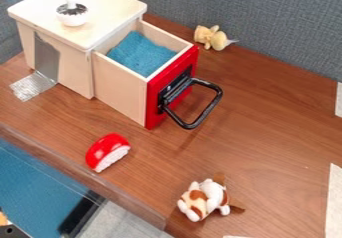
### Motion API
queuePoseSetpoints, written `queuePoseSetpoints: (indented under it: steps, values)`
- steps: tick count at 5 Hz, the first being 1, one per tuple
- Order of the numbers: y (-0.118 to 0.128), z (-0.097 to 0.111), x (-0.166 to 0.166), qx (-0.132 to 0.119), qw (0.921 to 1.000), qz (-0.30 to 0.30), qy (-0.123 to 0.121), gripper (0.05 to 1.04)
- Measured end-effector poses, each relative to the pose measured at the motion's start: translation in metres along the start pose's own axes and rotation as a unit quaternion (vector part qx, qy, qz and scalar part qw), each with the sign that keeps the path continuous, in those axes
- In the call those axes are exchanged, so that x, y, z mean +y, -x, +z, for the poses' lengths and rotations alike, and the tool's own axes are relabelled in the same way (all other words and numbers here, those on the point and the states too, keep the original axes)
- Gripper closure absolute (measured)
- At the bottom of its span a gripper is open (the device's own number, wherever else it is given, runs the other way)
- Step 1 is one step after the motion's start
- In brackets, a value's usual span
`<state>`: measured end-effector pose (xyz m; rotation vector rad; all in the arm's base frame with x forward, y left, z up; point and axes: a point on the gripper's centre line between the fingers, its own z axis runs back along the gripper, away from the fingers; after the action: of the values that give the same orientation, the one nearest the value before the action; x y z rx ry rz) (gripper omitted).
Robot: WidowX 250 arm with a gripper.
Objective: Close a drawer
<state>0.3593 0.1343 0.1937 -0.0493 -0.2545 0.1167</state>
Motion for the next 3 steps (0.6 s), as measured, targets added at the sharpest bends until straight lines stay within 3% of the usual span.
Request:
queuePoseSetpoints:
  steps: [1, 2, 3]
  values:
    - [0.004, -0.014, 0.0, 0.02, 0.9998, 0.003, 0.006, 0.082]
    - [0.005, -0.027, -0.035, 0.024, 0.9988, -0.042, 0.012, 0.082]
    - [0.011, -0.037, -0.094, 0.025, 0.9917, -0.125, 0.019, 0.082]
